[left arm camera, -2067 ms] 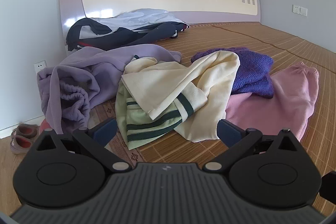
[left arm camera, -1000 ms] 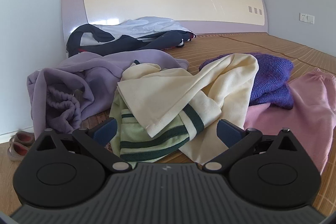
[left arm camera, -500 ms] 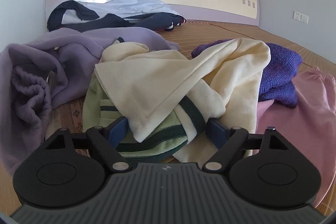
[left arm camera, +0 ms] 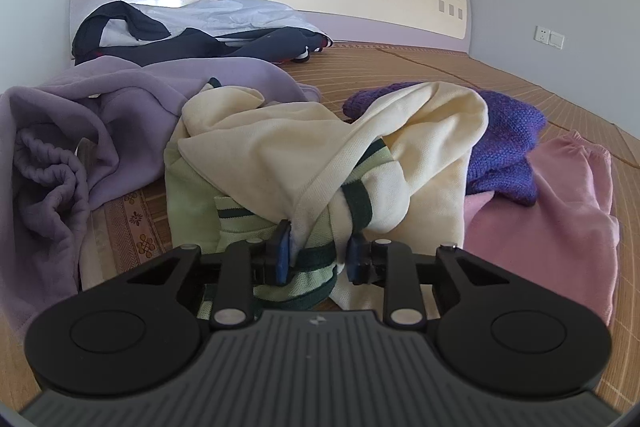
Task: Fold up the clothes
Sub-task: 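Grasp the cream-and-green jacket in the pile with the left gripper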
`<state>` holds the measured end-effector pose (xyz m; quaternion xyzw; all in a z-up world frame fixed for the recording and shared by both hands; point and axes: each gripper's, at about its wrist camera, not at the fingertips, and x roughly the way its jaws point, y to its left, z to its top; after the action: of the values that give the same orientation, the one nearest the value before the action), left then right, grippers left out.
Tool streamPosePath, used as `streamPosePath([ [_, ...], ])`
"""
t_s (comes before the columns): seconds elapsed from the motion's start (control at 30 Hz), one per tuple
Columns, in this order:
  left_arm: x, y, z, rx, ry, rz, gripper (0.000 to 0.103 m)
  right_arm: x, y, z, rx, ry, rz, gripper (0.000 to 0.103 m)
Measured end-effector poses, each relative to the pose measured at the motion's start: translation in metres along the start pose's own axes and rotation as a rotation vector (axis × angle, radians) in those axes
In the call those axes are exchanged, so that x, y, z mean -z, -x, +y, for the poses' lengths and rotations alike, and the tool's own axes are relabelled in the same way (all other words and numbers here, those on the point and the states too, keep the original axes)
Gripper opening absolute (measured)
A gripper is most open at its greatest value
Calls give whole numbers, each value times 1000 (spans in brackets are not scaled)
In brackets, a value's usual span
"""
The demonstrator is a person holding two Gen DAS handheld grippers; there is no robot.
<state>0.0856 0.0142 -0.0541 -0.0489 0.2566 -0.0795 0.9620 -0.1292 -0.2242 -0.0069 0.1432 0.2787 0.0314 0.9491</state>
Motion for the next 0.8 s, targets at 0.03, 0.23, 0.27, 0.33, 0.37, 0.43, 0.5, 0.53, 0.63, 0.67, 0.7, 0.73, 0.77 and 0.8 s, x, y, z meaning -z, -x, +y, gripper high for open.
streamPosePath([
  [0.03,0,5,0,19,4,0,29,0,2,-1,1,-3,-4,102],
  [0.23,7,38,-19,131,-48,12,28,-1,22,-9,8,-34,-39,102],
  [0.27,8,43,-24,153,-62,19,28,-1,26,-10,10,-38,-45,102],
  [0.33,11,56,-37,200,-101,30,28,0,35,-13,19,-46,-57,102],
  [0.37,13,63,-45,234,-114,33,28,0,40,-15,25,-51,-63,102],
  [0.43,16,77,-61,301,-140,40,28,2,51,-21,43,-62,-76,102],
  [0.5,23,89,-79,377,-171,60,28,3,63,-28,64,-74,-88,102],
  [0.53,27,94,-89,416,-187,74,28,5,70,-34,78,-79,-94,102],
  [0.63,46,113,-128,512,-274,107,28,10,91,-50,122,-94,-108,102],
  [0.67,54,121,-141,548,-303,114,28,13,99,-57,142,-98,-111,102],
  [0.7,61,129,-153,585,-332,121,28,17,110,-66,167,-103,-117,102],
  [0.73,68,137,-165,625,-359,129,28,20,118,-72,187,-107,-120,102],
  [0.77,76,145,-178,675,-382,140,28,25,128,-81,213,-112,-122,102],
  [0.8,85,155,-191,731,-406,153,28,30,139,-89,239,-117,-124,102],
])
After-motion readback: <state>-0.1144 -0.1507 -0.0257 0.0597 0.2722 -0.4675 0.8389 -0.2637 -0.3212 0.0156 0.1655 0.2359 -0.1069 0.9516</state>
